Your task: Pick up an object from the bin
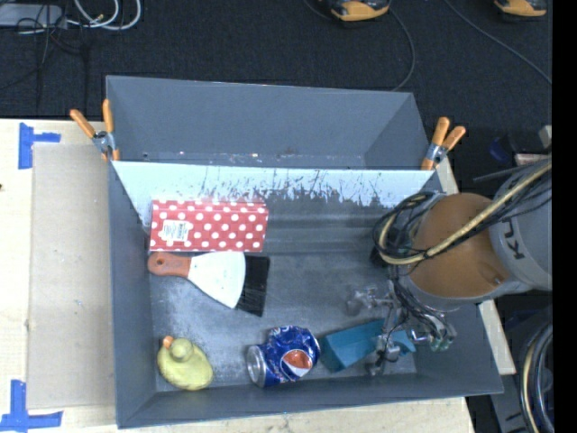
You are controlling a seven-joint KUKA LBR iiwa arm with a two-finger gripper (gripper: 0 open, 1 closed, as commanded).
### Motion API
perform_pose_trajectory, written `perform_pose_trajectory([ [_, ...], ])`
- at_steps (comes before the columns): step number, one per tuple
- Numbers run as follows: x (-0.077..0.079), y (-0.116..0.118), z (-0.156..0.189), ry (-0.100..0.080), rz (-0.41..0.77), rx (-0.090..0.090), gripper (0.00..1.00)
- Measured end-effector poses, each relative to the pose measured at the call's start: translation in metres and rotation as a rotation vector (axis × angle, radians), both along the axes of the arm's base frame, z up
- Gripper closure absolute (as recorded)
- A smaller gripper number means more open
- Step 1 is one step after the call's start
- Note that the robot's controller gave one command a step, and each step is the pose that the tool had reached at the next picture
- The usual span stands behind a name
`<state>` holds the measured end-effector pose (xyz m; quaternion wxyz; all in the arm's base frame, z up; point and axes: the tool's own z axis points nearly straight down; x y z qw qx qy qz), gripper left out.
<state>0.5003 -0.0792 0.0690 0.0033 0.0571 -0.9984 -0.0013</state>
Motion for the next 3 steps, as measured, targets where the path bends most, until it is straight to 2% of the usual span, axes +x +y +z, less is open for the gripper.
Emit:
perform_pose_trajectory([
  [1, -0.018, -0.014, 0.001, 0.004, -0.068, 0.000, 1.00],
  [2, -0.018, -0.014, 0.001, 0.004, -0.067, -0.001, 1.00],
  [3, -0.020, -0.015, 0.048, 0.015, -0.065, 0.001, 1.00],
])
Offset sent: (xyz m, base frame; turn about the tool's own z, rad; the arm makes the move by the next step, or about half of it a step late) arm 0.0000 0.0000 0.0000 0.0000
